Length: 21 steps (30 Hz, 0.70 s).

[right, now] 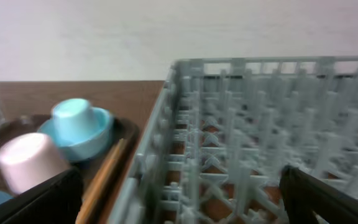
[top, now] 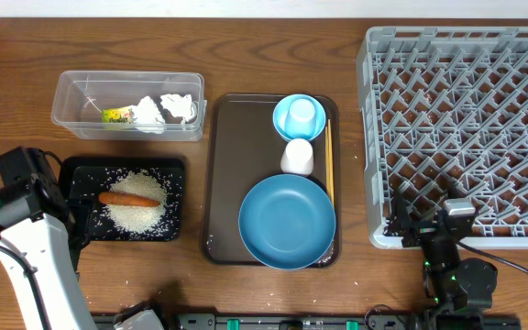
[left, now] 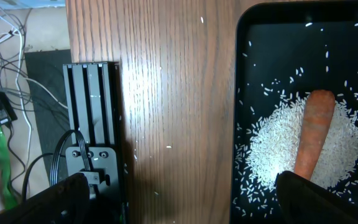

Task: Sort waste into correct bins and load items into the dishwasher rack

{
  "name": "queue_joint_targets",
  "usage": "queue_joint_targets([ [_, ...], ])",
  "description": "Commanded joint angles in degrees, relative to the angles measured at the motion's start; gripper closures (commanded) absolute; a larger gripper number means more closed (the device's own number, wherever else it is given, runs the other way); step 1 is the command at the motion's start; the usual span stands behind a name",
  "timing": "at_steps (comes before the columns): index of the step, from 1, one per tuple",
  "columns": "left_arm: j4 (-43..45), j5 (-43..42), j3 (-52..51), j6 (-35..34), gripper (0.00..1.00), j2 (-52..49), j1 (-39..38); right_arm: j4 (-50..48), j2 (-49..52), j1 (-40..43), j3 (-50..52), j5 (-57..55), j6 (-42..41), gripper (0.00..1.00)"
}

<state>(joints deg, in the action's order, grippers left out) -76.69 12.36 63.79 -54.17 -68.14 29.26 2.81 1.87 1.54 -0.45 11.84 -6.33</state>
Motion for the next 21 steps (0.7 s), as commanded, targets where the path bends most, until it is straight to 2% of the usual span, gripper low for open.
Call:
queue_joint_targets([
  [1, -0.39, 0.31, -0.35, 0.07, 0.02, -0.28, 0.35, -0.57, 0.07, 1.01, 0.13, 20.44, -15.85, 0.01],
  [2, -0.39, 0.28, -0.35, 0.07, 0.02, -0.28, 0.35, -0.2, 0.07, 1.01, 0.13, 32.26, -25.55, 0.01],
  [5, -0.39, 0.28, -0.35, 0.07, 0.02, -0.28, 0.35, -0.09, 0.07, 1.01, 0.13, 50.82, -38.8, 0.01],
  [9, -0.39, 0.28, -0.35, 0.07, 0.02, -0.28, 0.35, -0.83, 0.07, 1.01, 0.13, 49.57, -51.89, 0.01],
  [15, -0.39, 0.28, -0.35, 0.07, 0.02, -0.28, 0.35, -22.01, 0.07, 1.03, -1.29, 49.44, -60.78, 0.01],
  [18, -0.37, 0.28, -0.35, 0.07, 0.02, -0.28, 0.35, -20.92, 0.57, 1.11, -4.61, 46.75, -60.57, 0.01],
  [21, -0.39, 0.28, -0.35, 0.07, 0.02, -0.28, 0.35, -15.3, 3.72, 1.14, -10.34, 44.94, -55.69, 0.01],
])
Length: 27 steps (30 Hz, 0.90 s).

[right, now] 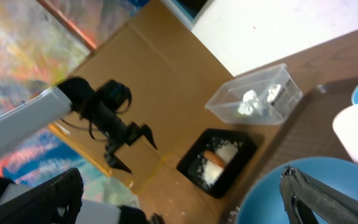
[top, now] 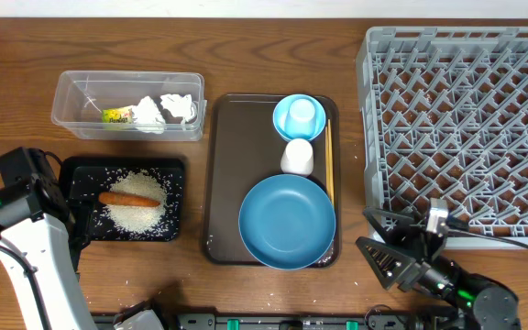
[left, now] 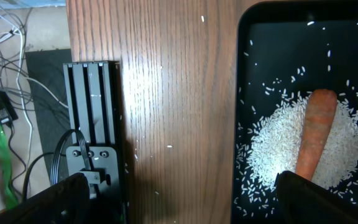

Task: Sort waste into correct bins and load items into the dishwasher rack
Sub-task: 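Move the right gripper left from the dish rack toward the blue plate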

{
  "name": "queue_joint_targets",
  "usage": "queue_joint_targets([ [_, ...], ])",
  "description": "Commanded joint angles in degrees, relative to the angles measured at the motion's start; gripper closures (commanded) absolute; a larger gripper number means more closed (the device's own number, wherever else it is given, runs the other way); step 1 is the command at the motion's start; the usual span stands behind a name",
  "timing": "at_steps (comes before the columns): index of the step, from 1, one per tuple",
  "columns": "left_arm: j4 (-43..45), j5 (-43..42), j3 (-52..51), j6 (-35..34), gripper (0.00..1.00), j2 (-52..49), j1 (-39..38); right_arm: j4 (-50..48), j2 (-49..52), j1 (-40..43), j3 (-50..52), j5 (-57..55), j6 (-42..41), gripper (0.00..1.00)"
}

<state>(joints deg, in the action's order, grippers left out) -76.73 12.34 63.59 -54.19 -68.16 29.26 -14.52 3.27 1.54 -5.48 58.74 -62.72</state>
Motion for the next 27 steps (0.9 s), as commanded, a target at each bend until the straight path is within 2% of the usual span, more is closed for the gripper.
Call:
queue_joint_targets([
  [1, -0.35, 0.31, -0.15, 0.09, 0.02, -0.26, 0.35, 4.42, 3.85, 1.14, -7.28, -1.97, 2.84, 0.01],
  [7, -0.35, 0.31, -0.15, 0.09, 0.02, -0.26, 0.35, 22.38, 19.58, 1.11, -24.04, -2.51, 19.69, 0.01],
  [10, -0.35, 0.33, -0.15, 0.09, 0.02, -0.26, 0.35, 34.75, 27.52, 0.83, -33.73, -7.08, 28.39, 0.01],
  [15, -0.35, 0.31, -0.15, 0.09, 0.02, -0.26, 0.35, 63.47, 40.92, -3.34, -53.11, -33.9, 41.72, 0.01],
  [17, -0.35, 0.31, -0.15, 0.11, 0.02, -0.26, 0.35, 71.14, 45.88, -6.8, -59.56, -41.86, 42.71, 0.01],
  [20, -0.35, 0.31, -0.15, 0.09, 0.02, -0.26, 0.35, 78.79, 52.5, -13.25, -67.12, -46.8, 42.69, 0.01],
  [24, -0.35, 0.33, -0.15, 0.09, 0.02, -0.26, 0.35, 83.01, 59.71, -22.88, -72.24, -49.35, 41.86, 0.01],
  [27, -0.35, 0.33, -0.15, 0.09, 0.02, -0.26, 0.35, 83.47, 65.16, -30.99, -73.07, -53.13, 37.46, 0.01],
])
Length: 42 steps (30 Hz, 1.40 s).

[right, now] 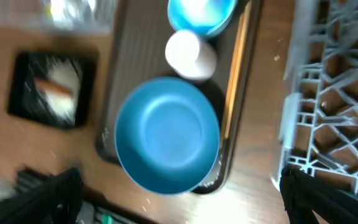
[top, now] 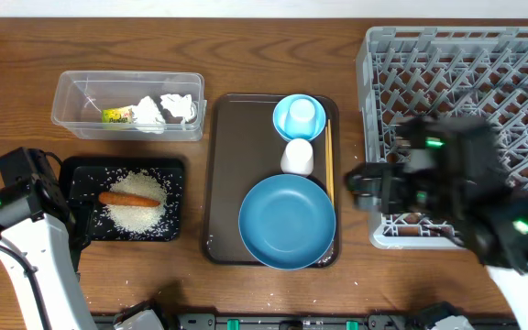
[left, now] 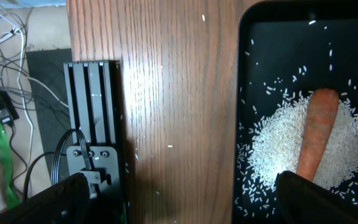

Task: Sort waste into correct bins and load items into the dishwasher rack
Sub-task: 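Move the right gripper left from the dish rack toward the blue plate, then close the right gripper on the blue plate's rim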

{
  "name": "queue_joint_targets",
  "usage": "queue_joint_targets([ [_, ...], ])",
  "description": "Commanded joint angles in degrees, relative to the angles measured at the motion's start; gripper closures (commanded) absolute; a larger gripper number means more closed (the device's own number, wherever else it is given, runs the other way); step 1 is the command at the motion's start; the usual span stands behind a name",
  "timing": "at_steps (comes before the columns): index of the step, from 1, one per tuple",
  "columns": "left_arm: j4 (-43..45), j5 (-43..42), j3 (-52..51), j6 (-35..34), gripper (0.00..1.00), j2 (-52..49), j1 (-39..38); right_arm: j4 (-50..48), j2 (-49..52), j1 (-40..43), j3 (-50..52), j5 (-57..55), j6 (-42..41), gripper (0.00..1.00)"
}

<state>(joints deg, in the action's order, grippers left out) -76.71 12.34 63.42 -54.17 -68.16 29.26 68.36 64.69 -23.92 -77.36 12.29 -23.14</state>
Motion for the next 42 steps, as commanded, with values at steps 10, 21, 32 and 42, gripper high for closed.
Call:
queue_joint_targets([
  [10, -0.37, 0.31, 0.02, 0.07, 0.02, -0.26, 0.35, -3.56, 25.51, -26.05, -1.18, -15.08, -11.61, 0.01],
  [21, -0.37, 0.31, 0.02, 0.07, 0.02, -0.26, 0.35, -13.09, 38.12, -36.59, -1.18, -13.81, -13.7, 0.01],
  [32, -0.37, 0.31, 0.02, 0.07, 0.02, -0.26, 0.35, -17.51, 48.59, -39.17, -1.18, -14.14, -18.23, 0.3],
  [42, -0.37, 0.31, 0.02, 0.07, 0.02, -0.26, 0.35, -18.88, 49.88, -39.5, -1.18, -13.35, -18.6, 0.55],
])
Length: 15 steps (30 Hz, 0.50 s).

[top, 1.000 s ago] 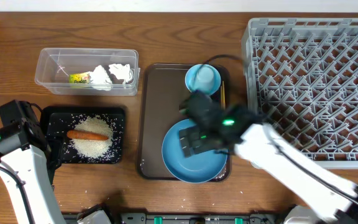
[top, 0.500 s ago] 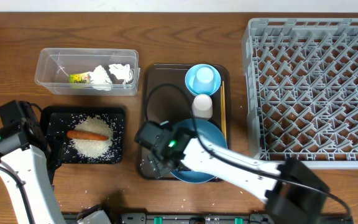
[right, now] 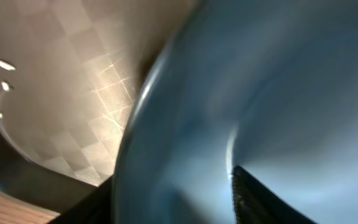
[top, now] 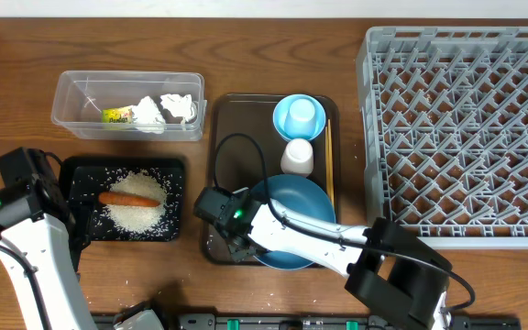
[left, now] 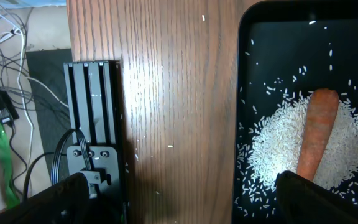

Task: Sort waste into correct bins and load items into the dishwasher rack
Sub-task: 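Close the right gripper on the blue plate's rim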

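A large blue plate (top: pixel 291 220) lies at the near end of the brown tray (top: pixel 232 137). My right gripper (top: pixel 227 229) reaches in low at the plate's left rim. In the right wrist view the right gripper (right: pixel 173 186) is open, its jaws straddling the plate's rim (right: pixel 166 93), which is blurred. Behind the plate stand a white cup (top: pixel 297 157) and an upturned blue cup in a blue bowl (top: pixel 299 116). The grey dishwasher rack (top: pixel 461 128) is at the right. My left gripper (left: pixel 180 186) hangs open over bare wood, left of the black tray (left: pixel 303 37).
The black tray (top: pixel 81 174) holds loose rice and a carrot (top: pixel 128 198). A clear bin (top: pixel 128 105) behind it holds crumpled paper and a wrapper. A wooden stick (top: pixel 329 170) lies along the brown tray's right side. The right arm's cable loops over the brown tray.
My right gripper was high up between the plate and the rack's front left corner. Now it is low at the plate's left rim, jaws either side of it. The left arm has not moved.
My right gripper first sat low by the rack's front edge, facing the rack. Then it pointed left near the table's front. Then it was raised over the gap between plate and rack, looking down on the tray. Now it is at the plate's left rim.
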{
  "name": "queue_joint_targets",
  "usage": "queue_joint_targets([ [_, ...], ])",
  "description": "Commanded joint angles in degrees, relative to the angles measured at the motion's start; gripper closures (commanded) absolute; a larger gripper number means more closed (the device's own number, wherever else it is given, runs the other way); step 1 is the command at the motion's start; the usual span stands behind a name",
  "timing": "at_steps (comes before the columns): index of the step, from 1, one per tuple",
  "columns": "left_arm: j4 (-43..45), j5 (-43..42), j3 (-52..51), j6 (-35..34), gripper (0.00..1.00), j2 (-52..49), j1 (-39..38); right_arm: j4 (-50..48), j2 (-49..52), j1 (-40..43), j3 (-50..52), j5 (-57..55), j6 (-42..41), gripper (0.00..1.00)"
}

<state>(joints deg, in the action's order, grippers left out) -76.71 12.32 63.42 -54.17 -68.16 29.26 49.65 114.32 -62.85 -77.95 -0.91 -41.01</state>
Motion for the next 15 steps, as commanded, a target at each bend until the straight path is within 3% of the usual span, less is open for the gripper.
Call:
queue_joint_targets([
  [1, -0.37, 0.33, 0.02, 0.07, 0.02, -0.26, 0.35, -0.17, 0.22, -0.55, -0.61, -0.13, -0.72, 0.59],
  [10, -0.37, 0.33, 0.02, 0.07, 0.02, -0.26, 0.35, 1.36, 0.22, -0.55, -3.43, 1.18, -0.57, 0.95],
  [15, -0.37, 0.33, 0.02, 0.07, 0.02, -0.26, 0.35, 4.81, 0.22, -0.55, -7.43, 1.22, 0.37, 0.99],
])
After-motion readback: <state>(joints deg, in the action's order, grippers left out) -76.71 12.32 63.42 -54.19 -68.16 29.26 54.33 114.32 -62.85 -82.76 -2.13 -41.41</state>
